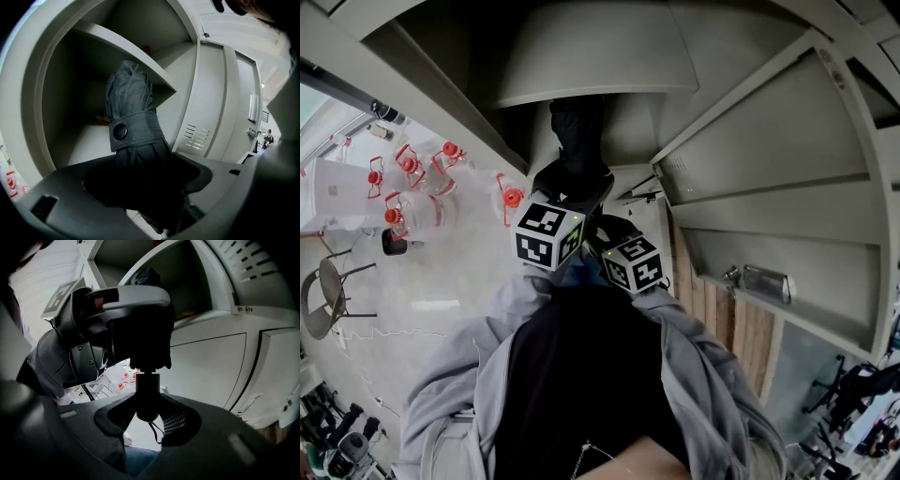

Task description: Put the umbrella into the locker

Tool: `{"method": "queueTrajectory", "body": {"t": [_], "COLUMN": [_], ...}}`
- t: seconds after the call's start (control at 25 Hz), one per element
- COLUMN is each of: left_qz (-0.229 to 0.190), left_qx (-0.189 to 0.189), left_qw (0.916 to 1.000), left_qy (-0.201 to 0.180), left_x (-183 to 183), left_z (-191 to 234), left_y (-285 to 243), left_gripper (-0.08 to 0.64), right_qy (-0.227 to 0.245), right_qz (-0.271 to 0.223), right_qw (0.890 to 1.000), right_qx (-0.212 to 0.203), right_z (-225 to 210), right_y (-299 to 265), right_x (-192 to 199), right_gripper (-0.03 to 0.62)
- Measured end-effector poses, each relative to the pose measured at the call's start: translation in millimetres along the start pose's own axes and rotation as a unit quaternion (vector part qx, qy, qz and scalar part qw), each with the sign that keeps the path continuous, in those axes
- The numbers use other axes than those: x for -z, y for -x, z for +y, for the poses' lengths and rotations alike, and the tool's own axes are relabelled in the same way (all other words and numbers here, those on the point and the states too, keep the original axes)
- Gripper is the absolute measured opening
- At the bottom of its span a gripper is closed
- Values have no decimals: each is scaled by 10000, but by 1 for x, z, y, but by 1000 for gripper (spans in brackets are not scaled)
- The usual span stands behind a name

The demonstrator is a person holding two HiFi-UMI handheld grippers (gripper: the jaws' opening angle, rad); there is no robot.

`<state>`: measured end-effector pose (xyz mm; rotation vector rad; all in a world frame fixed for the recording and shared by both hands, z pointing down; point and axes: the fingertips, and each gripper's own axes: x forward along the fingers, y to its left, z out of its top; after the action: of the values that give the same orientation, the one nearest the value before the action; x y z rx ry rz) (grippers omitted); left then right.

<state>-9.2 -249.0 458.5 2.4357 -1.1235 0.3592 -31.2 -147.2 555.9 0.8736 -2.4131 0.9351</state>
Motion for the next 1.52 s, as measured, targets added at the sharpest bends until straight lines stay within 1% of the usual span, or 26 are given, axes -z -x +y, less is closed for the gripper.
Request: {"method": "queueTrajectory", "body": {"t": [0.16,0.32,0.44,0.56,0.68,0.76,0.88,0.96,1.04,1.12,1.28,1.44,1.52], "left_qz": [102,86,23,-103,-301,-585,-1022,-1153,-1200,-1234,-1410,-1635,-1714], "left_qx": [-216,-471,-663,-707,-686,-645,-668,-719,-714,-674,-679,-635,-695], "left_qw": [9996,9985,9966,9951,9923,9894,9843,9809,9790,9795,9786,9774,9764], "left_qy": [-157,-251,-483,-679,-982,-1158,-1271,-1391,-1486,-1444,-1333,-1183,-1118], "left_x": [-1,-1,-3,-9,-21,-29,-37,-38,-37,-35,-42,-52,-53], "left_z": [6,11,12,9,5,1,-3,-3,-3,-3,-1,0,3], "left_y": [-1,1,3,3,2,4,7,8,9,10,21,38,46], "left_gripper": [307,317,330,339,354,365,371,371,371,371,371,370,361], "right_qy": [-143,-293,-340,-362,-411,-441,-475,-667,-1035,-1246,-1165,-1321,-1318], "right_qz": [-74,-150,-267,-419,-622,-763,-893,-978,-1114,-1213,-1279,-1522,-1672], "right_qw": [9999,9994,9991,9984,9971,9959,9945,9925,9881,9845,9845,9789,9762], "right_qx": [-40,-58,-10,74,155,206,287,309,248,206,298,338,420], "right_z": [2,5,6,5,5,4,1,-3,-7,-7,-5,-2,-1], "right_y": [2,5,8,11,15,18,21,23,25,27,30,38,44], "right_x": [-2,-4,-7,-12,-21,-27,-32,-34,-38,-43,-49,-64,-75], "right_gripper": [152,152,152,152,151,151,150,150,150,152,152,152,152]}}
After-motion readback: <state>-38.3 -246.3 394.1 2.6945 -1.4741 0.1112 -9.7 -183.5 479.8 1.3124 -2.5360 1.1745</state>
